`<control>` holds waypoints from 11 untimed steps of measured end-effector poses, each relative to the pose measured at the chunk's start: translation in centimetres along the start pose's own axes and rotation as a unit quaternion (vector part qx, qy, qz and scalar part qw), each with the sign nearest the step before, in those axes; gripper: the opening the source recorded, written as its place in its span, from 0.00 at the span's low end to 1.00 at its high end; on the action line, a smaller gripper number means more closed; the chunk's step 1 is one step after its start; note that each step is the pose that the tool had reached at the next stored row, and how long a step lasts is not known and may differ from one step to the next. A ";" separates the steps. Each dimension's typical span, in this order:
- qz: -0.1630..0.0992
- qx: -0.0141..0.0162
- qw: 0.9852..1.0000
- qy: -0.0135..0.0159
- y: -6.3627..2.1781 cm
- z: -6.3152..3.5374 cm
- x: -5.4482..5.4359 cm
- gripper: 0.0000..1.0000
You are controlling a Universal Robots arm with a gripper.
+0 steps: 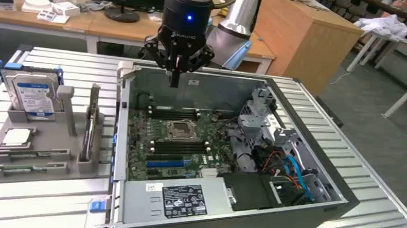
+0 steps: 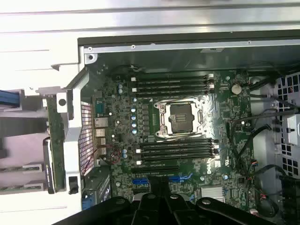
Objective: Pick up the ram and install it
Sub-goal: 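Reach for the ram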
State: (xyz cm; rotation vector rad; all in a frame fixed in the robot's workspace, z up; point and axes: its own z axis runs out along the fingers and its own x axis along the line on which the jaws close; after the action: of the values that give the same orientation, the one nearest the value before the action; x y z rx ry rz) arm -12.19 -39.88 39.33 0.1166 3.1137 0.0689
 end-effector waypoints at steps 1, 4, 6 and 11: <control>0.000 0.000 1.000 0.000 0.00 0.00 0.0 0.11; 0.000 0.000 1.000 0.000 0.00 0.00 0.0 0.11; 0.000 0.000 1.000 0.000 0.00 0.00 0.0 0.11; 0.000 0.000 1.000 0.000 0.00 0.00 0.0 0.11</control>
State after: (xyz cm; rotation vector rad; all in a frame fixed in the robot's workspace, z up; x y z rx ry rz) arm -12.22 -39.88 39.33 0.1167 3.1136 0.0689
